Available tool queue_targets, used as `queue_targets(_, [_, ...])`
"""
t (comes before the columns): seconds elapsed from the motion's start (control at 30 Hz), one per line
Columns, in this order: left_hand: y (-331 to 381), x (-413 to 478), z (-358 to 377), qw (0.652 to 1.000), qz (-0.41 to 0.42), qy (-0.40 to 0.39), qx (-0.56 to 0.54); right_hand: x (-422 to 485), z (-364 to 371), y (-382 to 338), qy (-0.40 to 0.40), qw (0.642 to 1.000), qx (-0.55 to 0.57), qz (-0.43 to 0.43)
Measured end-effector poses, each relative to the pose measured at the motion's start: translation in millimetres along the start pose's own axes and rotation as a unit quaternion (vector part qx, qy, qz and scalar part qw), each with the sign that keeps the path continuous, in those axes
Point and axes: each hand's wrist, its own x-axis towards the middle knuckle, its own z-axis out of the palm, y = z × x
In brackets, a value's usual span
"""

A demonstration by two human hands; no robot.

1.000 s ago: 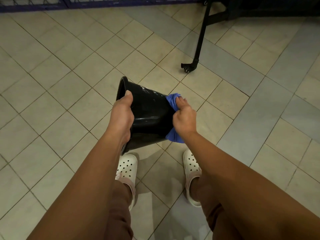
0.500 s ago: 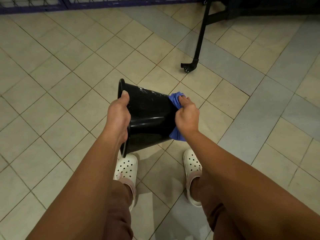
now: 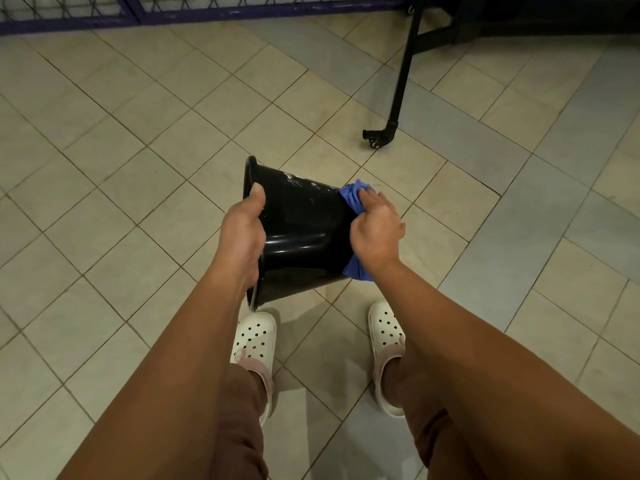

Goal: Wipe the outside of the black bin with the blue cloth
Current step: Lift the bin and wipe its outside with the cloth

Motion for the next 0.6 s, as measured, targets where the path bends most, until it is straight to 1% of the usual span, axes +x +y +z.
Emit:
queue_targets(0.13, [1, 1, -4, 0.998, -0.002, -0.055, -0.004, 4, 4, 9, 0.025, 0.997, 0.074, 0.026])
queue_targets(0.2, [1, 2, -6, 0.998, -0.014, -0.068, -0.008, 4, 3, 12, 0.018, 0.994, 0.102, 0.035])
queue_targets(0.27, [-1, 4, -8, 0.996, -0.031, -0.074, -0.026, 4, 2, 14, 0.009, 0.994, 0.106, 0.031])
queue_targets(0.37, [-5, 6, -9, 0.994, -0.048, -0.08, -0.051, 3, 3, 17, 0.02, 0.997, 0.073, 0.004])
queue_targets(0.43, [-7, 8, -10, 0.994, -0.053, -0.083, -0.057, 1, 4, 19, 0.023, 0.999, 0.037, 0.005])
queue_targets(0.5, [-8, 10, -10, 0.994, -0.055, -0.069, -0.057, -4, 5, 20, 0.007, 1.0, 0.004, 0.004])
queue_targets(0.6, [-6, 12, -12, 0.996, -0.059, -0.046, -0.054, -5, 5, 22, -0.011, 0.999, -0.023, -0.034])
